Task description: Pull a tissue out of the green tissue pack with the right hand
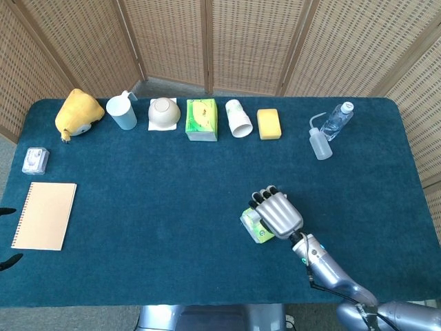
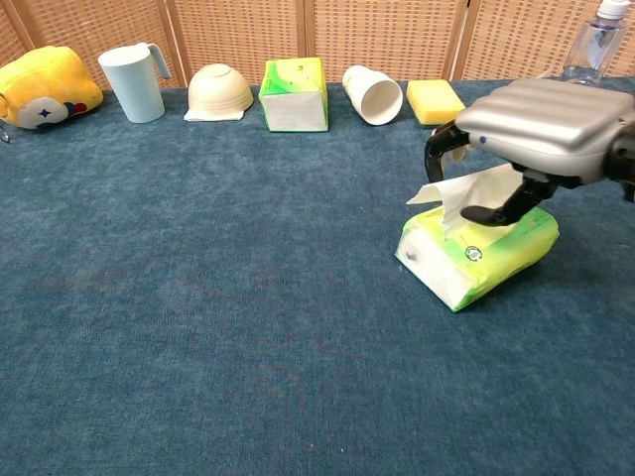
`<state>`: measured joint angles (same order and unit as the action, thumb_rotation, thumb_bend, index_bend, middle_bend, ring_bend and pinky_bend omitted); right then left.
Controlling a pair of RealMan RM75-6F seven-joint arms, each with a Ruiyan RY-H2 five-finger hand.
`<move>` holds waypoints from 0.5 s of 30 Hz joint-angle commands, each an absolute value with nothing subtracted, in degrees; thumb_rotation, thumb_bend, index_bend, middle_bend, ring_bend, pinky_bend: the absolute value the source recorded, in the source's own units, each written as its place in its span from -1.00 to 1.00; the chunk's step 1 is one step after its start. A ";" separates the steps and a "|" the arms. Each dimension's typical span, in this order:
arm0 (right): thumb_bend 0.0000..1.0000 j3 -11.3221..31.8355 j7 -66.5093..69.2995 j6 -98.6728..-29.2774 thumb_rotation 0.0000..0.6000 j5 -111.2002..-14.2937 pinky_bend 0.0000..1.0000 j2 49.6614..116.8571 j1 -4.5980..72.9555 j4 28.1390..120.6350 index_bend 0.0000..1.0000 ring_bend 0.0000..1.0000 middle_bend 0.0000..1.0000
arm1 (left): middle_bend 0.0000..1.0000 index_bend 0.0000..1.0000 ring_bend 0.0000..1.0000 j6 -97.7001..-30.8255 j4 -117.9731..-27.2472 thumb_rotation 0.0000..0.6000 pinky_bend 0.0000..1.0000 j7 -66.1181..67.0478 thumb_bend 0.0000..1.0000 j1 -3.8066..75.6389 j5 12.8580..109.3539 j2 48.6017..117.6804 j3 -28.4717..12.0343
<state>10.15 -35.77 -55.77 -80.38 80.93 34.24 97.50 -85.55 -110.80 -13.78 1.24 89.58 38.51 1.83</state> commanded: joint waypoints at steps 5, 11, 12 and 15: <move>0.01 10.42 -40.44 -57.87 1.00 -78.73 -0.28 83.22 35.59 98.28 0.16 -0.10 -0.01 | -1.00 -0.55 -1.00 -85.93 -109.60 1.00 -0.86 -15.93 -1.00 1.09 89.02 37.99 1.58; 0.02 10.33 -41.11 -59.22 1.00 -79.04 -0.13 83.11 36.11 99.91 0.25 -0.01 0.09 | -1.00 -0.55 -1.00 -86.10 -109.21 1.00 -0.86 -16.88 -1.00 0.98 89.64 37.71 1.73; 0.02 10.37 -41.33 -60.06 1.00 -79.91 -0.13 83.06 36.15 100.20 0.26 -0.01 0.09 | -1.00 -0.55 -1.00 -86.14 -109.25 1.00 -0.86 -16.90 -1.00 0.94 89.68 37.68 1.75; 0.02 10.91 -41.37 -63.13 1.00 -83.45 -0.10 82.39 36.16 101.94 0.27 0.01 0.11 | -1.00 -0.55 -1.00 -86.09 -109.23 1.00 -0.86 -17.08 -1.00 0.88 89.81 37.58 1.87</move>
<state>10.55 -41.16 -61.13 -81.22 82.89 36.09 100.69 -86.09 -109.24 -17.07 0.89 89.82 37.58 1.87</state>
